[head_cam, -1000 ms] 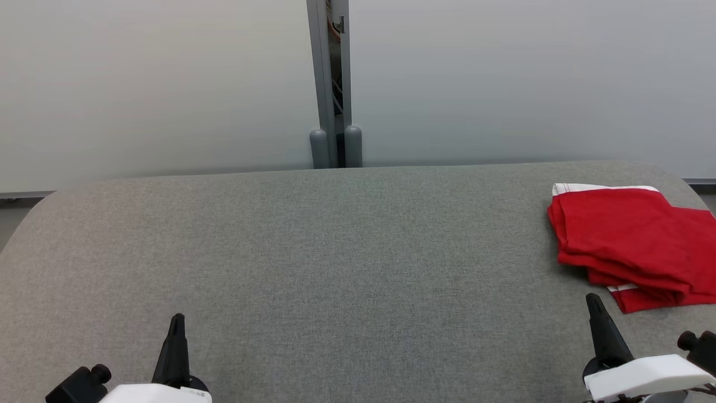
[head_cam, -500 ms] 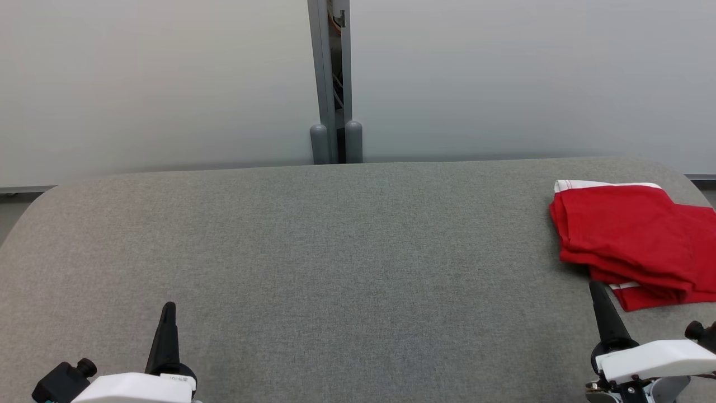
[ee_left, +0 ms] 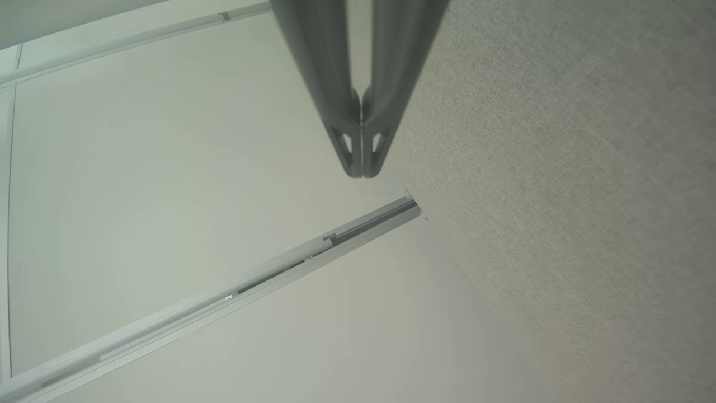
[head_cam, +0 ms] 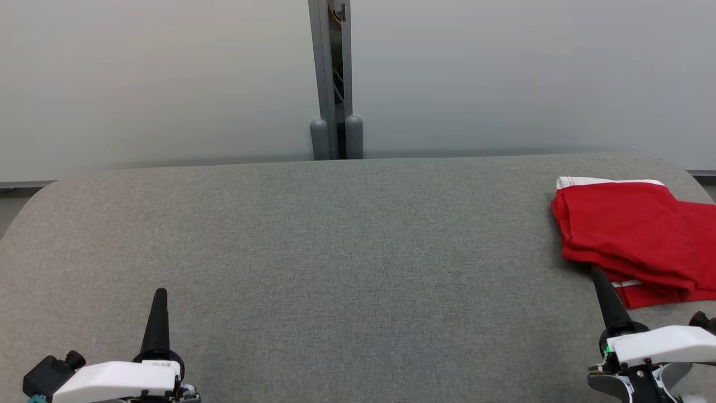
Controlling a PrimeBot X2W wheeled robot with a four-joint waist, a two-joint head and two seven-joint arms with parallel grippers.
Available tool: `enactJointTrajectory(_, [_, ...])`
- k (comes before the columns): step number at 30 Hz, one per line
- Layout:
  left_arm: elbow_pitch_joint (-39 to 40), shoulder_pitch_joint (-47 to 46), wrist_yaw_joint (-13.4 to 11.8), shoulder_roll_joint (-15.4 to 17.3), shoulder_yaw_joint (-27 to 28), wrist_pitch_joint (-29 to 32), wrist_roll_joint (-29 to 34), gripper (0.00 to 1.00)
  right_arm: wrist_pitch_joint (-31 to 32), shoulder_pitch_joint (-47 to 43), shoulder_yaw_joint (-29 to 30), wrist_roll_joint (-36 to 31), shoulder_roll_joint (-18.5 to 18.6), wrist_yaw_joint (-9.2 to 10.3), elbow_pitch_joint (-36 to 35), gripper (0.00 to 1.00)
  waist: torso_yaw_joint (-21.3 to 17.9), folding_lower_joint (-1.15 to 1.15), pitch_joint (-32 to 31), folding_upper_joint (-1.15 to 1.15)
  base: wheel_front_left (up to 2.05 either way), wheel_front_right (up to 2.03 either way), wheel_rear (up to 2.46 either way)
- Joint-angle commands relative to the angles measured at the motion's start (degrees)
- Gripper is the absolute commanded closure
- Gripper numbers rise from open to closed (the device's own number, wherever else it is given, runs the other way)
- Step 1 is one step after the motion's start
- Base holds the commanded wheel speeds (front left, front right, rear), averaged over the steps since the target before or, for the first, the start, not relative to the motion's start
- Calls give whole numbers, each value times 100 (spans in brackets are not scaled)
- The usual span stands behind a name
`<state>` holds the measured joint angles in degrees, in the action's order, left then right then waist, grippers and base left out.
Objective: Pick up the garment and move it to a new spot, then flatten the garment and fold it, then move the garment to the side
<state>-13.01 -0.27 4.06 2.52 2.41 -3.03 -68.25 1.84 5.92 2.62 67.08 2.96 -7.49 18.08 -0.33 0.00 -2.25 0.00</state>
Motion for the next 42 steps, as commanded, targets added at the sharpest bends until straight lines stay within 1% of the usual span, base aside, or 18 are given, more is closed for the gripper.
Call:
enactJointTrajectory(1, [39, -151, 55, 33, 52, 33, -153, 100, 60, 170, 29, 161, 48, -1, -10, 100, 1, 0, 8, 0, 0, 0, 0])
enactJointTrajectory(24, [0, -356, 196, 42, 239, 264, -1207, 100, 428, 478, 186, 1236, 41, -1, 173, 100, 16, 0, 116, 0, 0, 0, 0])
enactJointTrajectory(25, [-5, -387, 211, 43, 264, 297, -1327, 100, 481, 513, 203, 1372, 40, -1, 194, 100, 18, 0, 131, 0, 0, 0, 0])
enactJointTrajectory(42, [-33, -531, 314, 48, 392, 455, -2044, 100, 734, 718, 314, 2103, 35, 0, 316, 100, 30, 0, 219, 0, 0, 0, 0])
